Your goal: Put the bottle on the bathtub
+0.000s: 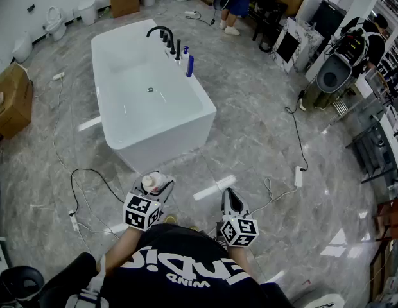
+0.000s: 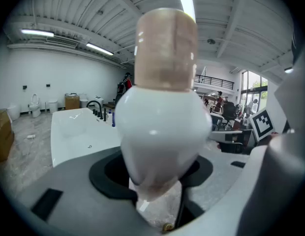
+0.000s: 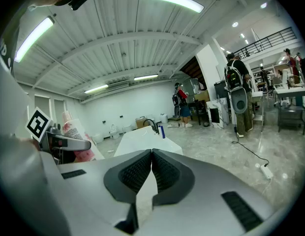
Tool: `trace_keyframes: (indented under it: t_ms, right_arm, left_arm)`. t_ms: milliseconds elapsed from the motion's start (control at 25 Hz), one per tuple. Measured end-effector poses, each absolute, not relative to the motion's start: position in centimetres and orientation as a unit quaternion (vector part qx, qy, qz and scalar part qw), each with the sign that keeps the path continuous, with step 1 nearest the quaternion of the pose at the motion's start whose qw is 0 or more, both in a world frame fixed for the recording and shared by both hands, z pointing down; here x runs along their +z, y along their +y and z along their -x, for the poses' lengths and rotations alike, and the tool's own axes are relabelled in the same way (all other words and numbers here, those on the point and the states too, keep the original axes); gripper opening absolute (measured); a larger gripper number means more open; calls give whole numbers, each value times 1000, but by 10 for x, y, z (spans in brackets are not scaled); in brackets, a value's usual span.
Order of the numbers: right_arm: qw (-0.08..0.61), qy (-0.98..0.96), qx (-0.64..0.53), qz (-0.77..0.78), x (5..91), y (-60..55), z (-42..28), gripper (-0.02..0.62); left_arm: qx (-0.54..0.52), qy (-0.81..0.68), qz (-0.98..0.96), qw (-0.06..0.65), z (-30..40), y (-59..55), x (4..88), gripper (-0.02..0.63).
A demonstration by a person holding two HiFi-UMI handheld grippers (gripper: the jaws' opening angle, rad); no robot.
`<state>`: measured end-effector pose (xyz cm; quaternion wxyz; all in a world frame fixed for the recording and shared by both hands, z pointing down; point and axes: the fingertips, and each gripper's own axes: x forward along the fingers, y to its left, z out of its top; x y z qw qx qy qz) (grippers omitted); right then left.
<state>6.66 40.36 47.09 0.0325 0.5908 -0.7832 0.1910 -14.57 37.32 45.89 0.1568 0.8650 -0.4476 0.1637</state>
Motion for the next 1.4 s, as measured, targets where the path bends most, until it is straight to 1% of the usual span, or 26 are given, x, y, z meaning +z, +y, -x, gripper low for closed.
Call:
trace_keyframes:
  t_ms: [480, 800, 1160, 1400]
  right_arm:
    - [22, -780, 198, -593, 469, 399, -65, 25]
    - [40, -787, 182, -588, 471, 393, -44, 25]
    - [45, -782, 171, -597, 472, 367, -32, 25]
    - [41, -789, 174, -587, 477, 339, -25, 25]
  left_arm:
    - [160, -446, -867, 157, 152, 369, 453, 233]
    - [153, -433, -875, 154, 163, 357, 457, 233]
    - [146, -417, -884, 153, 172, 333, 459, 233]
    - [147, -412, -886, 153, 166, 307, 462, 233]
